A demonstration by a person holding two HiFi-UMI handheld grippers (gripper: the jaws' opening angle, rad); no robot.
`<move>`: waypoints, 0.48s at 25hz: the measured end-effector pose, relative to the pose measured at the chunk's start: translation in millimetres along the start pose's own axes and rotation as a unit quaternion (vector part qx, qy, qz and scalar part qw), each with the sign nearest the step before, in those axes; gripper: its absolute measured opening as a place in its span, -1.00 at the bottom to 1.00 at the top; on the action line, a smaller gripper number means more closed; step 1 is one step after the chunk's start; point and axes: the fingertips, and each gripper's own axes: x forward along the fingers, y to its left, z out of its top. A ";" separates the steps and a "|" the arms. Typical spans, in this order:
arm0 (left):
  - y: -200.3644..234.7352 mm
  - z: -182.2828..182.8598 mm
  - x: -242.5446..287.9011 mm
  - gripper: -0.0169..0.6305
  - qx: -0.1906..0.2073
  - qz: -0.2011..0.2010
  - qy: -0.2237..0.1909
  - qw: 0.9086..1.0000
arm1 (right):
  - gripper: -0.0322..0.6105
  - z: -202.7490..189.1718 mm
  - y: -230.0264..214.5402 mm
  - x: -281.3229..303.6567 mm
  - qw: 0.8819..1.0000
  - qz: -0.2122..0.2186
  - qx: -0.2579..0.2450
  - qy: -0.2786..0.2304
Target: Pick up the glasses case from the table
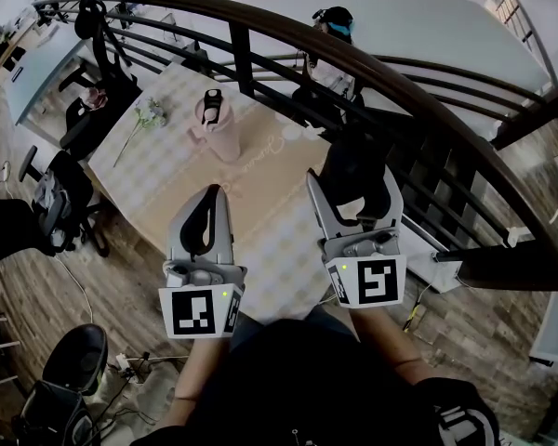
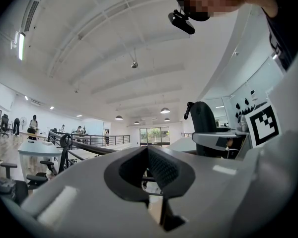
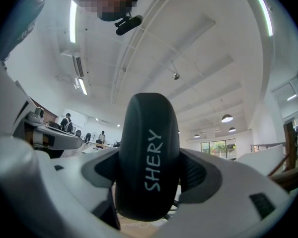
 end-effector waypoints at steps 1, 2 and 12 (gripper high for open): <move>-0.1 0.0 0.0 -0.91 0.000 0.000 0.000 1.000 | 0.19 -0.1 0.7 0.1 1.000 0.002 -0.002 0.001; -0.3 -0.1 0.0 -0.91 0.000 0.000 0.000 1.000 | 0.19 0.2 1.2 0.1 1.000 0.004 -0.003 0.000; 0.9 -2.9 -0.4 -0.91 -0.002 0.000 0.003 1.000 | 0.19 -0.8 4.0 0.7 1.000 0.004 -0.005 0.002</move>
